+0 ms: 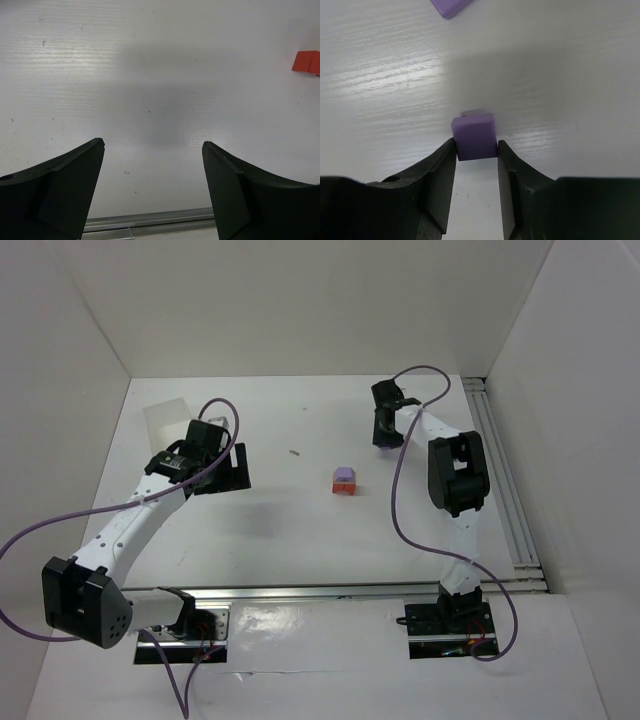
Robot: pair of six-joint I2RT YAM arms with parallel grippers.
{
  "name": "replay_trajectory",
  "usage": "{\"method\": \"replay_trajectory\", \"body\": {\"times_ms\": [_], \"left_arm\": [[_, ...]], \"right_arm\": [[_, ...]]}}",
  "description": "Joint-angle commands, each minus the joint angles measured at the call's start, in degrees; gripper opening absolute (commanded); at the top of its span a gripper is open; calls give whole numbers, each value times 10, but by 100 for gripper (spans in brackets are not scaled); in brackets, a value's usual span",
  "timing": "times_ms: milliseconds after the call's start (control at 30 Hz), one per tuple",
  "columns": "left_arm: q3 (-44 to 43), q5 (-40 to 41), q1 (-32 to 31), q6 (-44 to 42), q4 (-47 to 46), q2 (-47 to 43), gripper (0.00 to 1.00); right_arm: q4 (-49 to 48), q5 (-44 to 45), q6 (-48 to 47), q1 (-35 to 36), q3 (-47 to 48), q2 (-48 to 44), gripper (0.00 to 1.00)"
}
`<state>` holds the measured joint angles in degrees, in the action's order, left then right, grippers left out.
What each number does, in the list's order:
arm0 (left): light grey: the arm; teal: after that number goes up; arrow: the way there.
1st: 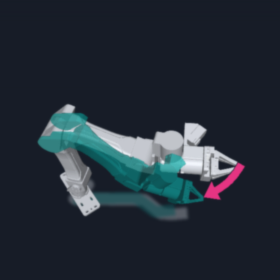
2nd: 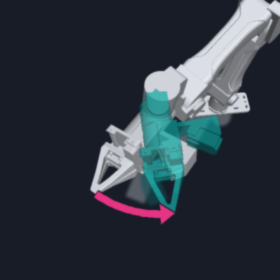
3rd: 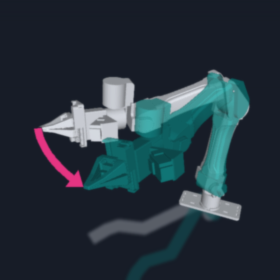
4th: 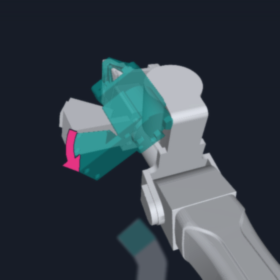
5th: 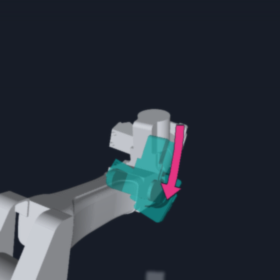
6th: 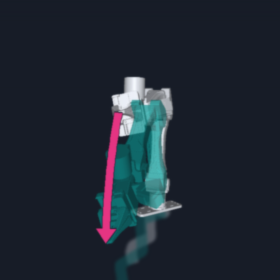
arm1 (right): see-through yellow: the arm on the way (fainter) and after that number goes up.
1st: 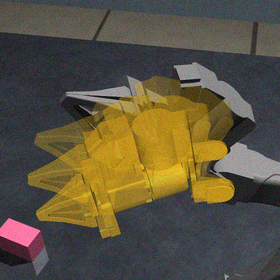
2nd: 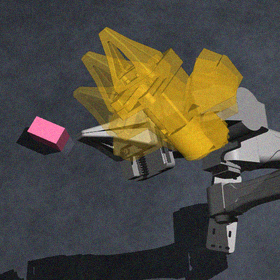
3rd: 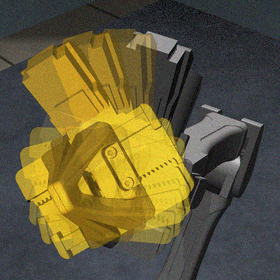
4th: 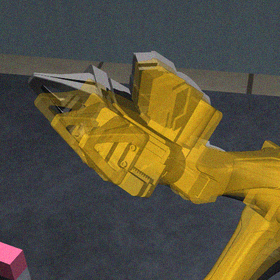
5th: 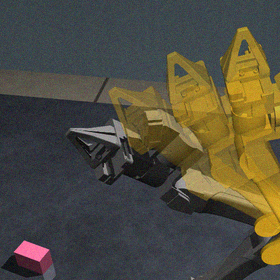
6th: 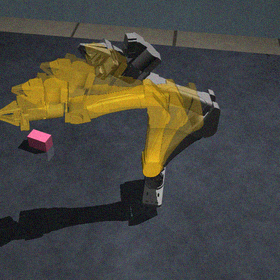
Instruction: Build the wood block tower
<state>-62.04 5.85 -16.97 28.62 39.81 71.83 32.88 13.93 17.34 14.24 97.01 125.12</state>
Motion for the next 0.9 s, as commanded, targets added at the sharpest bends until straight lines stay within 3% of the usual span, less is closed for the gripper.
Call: {"method": "replay_trajectory", "body": {"times_ms": [0, 433, 700, 867], "left_arm": [[-12, 7, -2, -2, -9, -6, 92], [-7, 7, -2, -2, -9, -11, 92], [-7, 7, -2, -2, -9, -21, 92], [-2, 7, -2, -2, -9, -21, 92]], "right_arm": [[10, 54, 3, 21, 29, -47, 28], [70, 95, 132, 143, -136, -304, 32], [82, 95, 190, 222, -172, -311, 32], [83, 95, 197, 235, -172, -289, 32]]}}
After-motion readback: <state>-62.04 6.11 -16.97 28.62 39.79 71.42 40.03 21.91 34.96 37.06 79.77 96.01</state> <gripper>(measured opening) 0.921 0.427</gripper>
